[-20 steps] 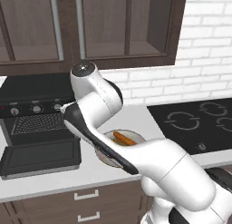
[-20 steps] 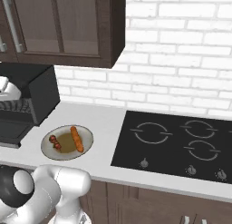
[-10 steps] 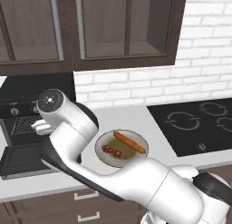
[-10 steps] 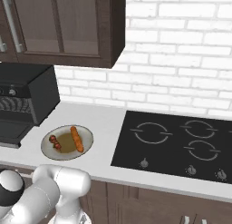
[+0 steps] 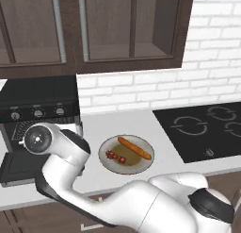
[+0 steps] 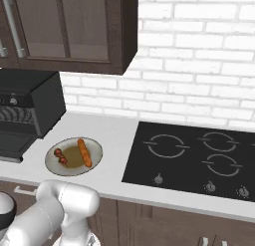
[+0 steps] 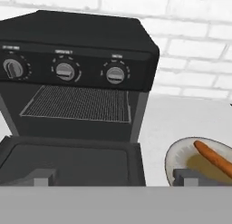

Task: Pick up the kebab skewer and baguette bread, and place them inside the toaster oven. Close the toaster oven door and start by setting the timer.

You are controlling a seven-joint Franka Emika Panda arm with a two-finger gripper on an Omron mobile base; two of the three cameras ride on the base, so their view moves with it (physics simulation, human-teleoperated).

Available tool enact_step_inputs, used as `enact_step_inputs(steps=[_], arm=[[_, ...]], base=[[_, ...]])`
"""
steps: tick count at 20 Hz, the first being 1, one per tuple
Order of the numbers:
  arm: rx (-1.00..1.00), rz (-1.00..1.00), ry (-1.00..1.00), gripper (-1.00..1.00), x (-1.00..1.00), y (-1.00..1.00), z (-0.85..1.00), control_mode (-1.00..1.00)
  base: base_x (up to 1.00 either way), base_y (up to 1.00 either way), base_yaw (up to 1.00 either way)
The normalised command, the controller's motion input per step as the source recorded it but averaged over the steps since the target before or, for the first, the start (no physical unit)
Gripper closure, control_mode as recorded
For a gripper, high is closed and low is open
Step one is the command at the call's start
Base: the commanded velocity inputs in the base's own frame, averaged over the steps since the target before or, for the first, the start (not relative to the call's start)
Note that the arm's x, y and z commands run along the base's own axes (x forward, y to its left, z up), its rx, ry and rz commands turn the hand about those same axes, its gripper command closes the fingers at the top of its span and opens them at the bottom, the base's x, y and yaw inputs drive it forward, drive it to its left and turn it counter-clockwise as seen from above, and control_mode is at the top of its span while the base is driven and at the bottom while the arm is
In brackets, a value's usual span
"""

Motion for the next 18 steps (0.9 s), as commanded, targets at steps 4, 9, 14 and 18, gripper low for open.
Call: enact_step_inputs(steps=[4, 9, 14, 18], arm=[[0.03, 0.03, -0.09, -1.0, -0.07, 0.0, -0.13, -1.0], [0.07, 0.0, -0.04, -1.0, -0.09, 0.0, -0.17, -1.0], [0.18, 0.0, -0.01, -1.0, 0.09, 0.01, -0.27, -1.0], [0.1, 0.0, 0.0, -1.0, 0.36, 0.12, -0.11, -1.0]], base=[[0.0, 0.0, 0.0], [0.0, 0.0, 0.0], [0.0, 0.0, 0.0], [0.0, 0.0, 0.0]])
